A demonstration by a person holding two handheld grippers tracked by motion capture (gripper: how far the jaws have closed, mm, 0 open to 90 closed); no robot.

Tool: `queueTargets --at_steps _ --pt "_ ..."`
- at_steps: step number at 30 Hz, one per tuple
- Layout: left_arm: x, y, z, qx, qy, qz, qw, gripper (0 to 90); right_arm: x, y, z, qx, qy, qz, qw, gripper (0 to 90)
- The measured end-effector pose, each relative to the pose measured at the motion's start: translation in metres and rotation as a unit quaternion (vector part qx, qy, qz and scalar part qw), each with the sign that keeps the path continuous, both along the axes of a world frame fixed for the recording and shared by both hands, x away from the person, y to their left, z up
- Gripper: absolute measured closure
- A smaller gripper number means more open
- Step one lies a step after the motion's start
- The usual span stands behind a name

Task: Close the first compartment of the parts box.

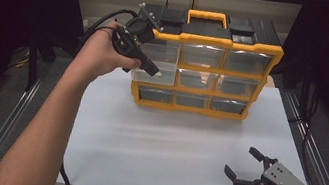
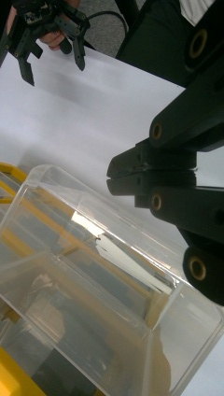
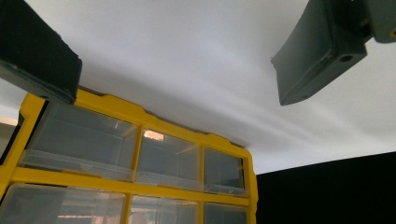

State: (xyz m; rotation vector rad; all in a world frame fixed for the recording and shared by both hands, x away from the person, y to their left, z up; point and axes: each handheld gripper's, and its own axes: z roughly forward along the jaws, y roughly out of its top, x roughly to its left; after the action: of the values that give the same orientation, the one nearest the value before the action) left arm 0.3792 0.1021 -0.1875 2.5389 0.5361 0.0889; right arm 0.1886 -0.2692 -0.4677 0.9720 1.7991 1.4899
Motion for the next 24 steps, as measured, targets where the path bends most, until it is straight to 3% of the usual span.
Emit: queueTargets --at_steps 7,8,12,14,16,24 --pt "-0.0010 -0.0011 -0.0016 -0.011 0.002 0.010 0.9999 90.0 0.0002 -0.0004 -0.0002 -0.001 0.000 0.000 1.0000 0.0" --pt "0.0005 0.0003 -0.0006 0.004 0.000 -0.002 1.0000 90.0 0.0002 -0.0005 -0.0002 -0.001 0.000 0.000 1.0000 0.0" --pt "0.0014 0.0008 -0.0016 0.005 -0.003 -0.004 1.0000 90.0 -0.0005 -0.0019 0.0000 -0.002 0.001 -0.002 1.0000 0.0" --pt "-0.0010 -0.0014 -0.0045 -0.011 0.001 0.012 0.9999 90.0 -0.0007 -0.0021 0.0001 -0.001 0.002 -0.002 1.0000 0.0" --pt "0.0005 -0.0006 -0.0036 0.001 -0.004 -0.002 1.0000 90.0 -0.0008 -0.0021 0.0001 -0.001 0.002 -0.003 1.0000 0.0" --pt "0.0019 -0.0015 -0.0064 -0.002 0.004 0.005 1.0000 90.0 -0.0005 -0.0021 0.0000 0.003 0.001 -0.005 1.0000 0.0"
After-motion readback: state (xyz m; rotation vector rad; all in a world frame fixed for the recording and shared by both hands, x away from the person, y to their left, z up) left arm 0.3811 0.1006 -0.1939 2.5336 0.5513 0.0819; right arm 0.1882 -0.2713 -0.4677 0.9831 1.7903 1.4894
